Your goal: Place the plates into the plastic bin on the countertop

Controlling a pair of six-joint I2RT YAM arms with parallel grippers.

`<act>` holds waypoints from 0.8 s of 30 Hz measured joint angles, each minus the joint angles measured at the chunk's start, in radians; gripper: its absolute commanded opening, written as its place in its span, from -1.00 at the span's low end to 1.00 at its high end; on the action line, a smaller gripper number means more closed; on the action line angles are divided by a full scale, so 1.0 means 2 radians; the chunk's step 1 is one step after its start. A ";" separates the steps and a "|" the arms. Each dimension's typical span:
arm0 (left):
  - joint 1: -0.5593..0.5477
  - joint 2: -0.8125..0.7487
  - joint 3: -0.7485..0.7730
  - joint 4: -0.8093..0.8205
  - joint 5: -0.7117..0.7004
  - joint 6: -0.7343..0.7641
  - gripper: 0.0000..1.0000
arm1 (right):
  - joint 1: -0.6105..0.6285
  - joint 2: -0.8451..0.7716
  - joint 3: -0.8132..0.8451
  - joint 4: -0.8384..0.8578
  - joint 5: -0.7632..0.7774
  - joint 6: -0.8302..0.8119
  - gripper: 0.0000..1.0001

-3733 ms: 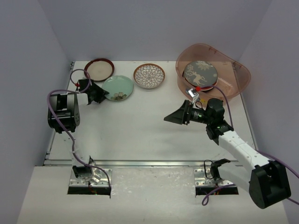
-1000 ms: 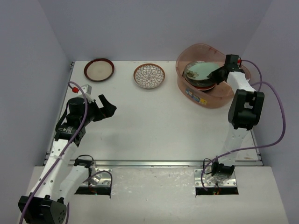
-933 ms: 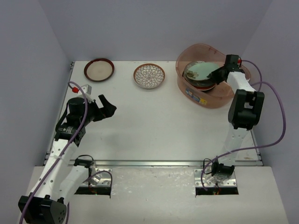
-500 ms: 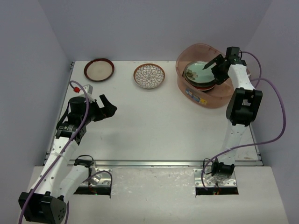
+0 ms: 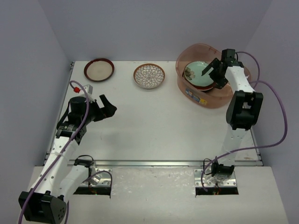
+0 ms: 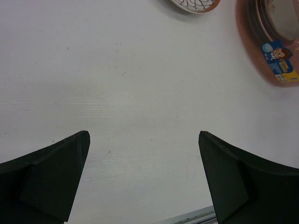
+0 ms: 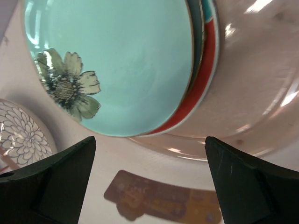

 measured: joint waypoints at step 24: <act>0.000 0.062 0.128 -0.120 -0.282 -0.127 1.00 | 0.317 -0.410 -0.473 0.346 -0.016 0.028 0.98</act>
